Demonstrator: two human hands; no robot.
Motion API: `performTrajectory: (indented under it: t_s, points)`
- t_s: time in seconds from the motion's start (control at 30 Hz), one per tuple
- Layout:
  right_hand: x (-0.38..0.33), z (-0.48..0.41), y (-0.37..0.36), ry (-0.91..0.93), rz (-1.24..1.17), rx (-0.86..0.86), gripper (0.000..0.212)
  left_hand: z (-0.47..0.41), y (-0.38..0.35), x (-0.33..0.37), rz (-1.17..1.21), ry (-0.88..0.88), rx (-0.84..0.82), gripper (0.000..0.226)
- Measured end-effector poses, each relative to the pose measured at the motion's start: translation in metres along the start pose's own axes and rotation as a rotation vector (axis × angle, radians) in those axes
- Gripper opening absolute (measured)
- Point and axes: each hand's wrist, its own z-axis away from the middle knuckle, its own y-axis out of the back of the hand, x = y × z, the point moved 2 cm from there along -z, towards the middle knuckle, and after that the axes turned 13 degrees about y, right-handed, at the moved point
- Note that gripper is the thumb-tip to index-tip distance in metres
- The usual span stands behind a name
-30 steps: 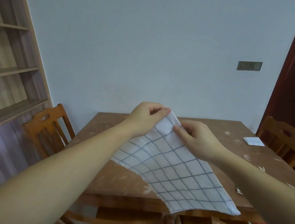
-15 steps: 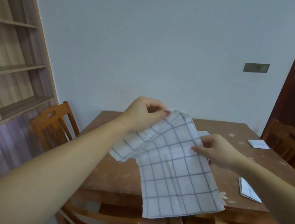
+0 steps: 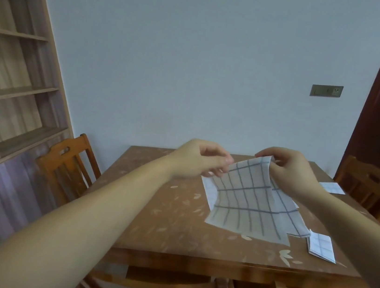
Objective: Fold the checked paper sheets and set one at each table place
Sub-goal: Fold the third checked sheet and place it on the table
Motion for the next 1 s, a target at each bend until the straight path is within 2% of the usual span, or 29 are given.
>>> performTrajectory:
  t_s: [0.03,0.1,0.23,0.27,0.33,0.4,0.43,0.47,0.57,0.6,0.7,0.83,0.93,1.0]
  points:
    - [-0.005,0.001,0.001,0.028,0.015,-0.015,0.037,-0.005,0.002,-0.002,0.022,-0.022,0.126,0.009]
    - [-0.019,0.002,0.002,0.099,0.013,-0.073,0.036,-0.013,0.000,-0.004,-0.095,-0.078,0.250,0.013]
    - [-0.040,0.003,0.000,0.195,-0.040,-0.189,0.030,-0.020,-0.014,0.001,-0.298,-0.114,0.206,0.036]
    - [-0.043,0.002,0.001,0.206,-0.051,-0.183,0.031,-0.022,-0.016,0.003,-0.301,-0.111,0.193,0.034]
    - [-0.048,0.002,0.002,0.229,-0.100,-0.143,0.025,-0.025,-0.019,0.002,-0.269,-0.073,0.150,0.005]
    - [-0.049,0.002,0.004,0.206,-0.141,-0.111,0.015,-0.026,-0.022,-0.002,-0.232,-0.052,0.095,0.020]
    - [-0.046,0.003,0.004,0.173,-0.136,-0.115,0.015,-0.027,-0.021,-0.006,-0.181,-0.037,0.090,0.019]
    - [-0.041,0.005,0.004,0.135,-0.120,-0.134,0.023,-0.026,-0.020,-0.008,-0.126,-0.035,0.109,0.014]
    - [-0.024,0.014,0.002,0.029,-0.126,-0.234,0.057,-0.027,-0.012,-0.018,0.023,-0.015,0.223,0.027]
    - [-0.019,0.018,0.003,0.003,-0.134,-0.255,0.057,-0.027,-0.009,-0.021,0.058,0.004,0.263,0.027]
    - [-0.007,0.025,0.003,-0.011,-0.037,-0.310,0.025,-0.028,0.001,-0.032,0.161,0.048,0.337,0.017]
    - [-0.003,0.022,0.000,-0.013,-0.002,-0.296,0.035,-0.025,0.001,-0.033,0.304,0.001,0.244,0.006]
    - [-0.007,0.020,-0.001,-0.026,-0.074,-0.288,0.043,-0.026,0.000,-0.029,0.330,-0.013,0.278,0.005]
    - [-0.010,0.021,0.000,-0.017,-0.137,-0.220,0.038,-0.028,0.001,-0.027,0.359,-0.006,0.319,0.004]
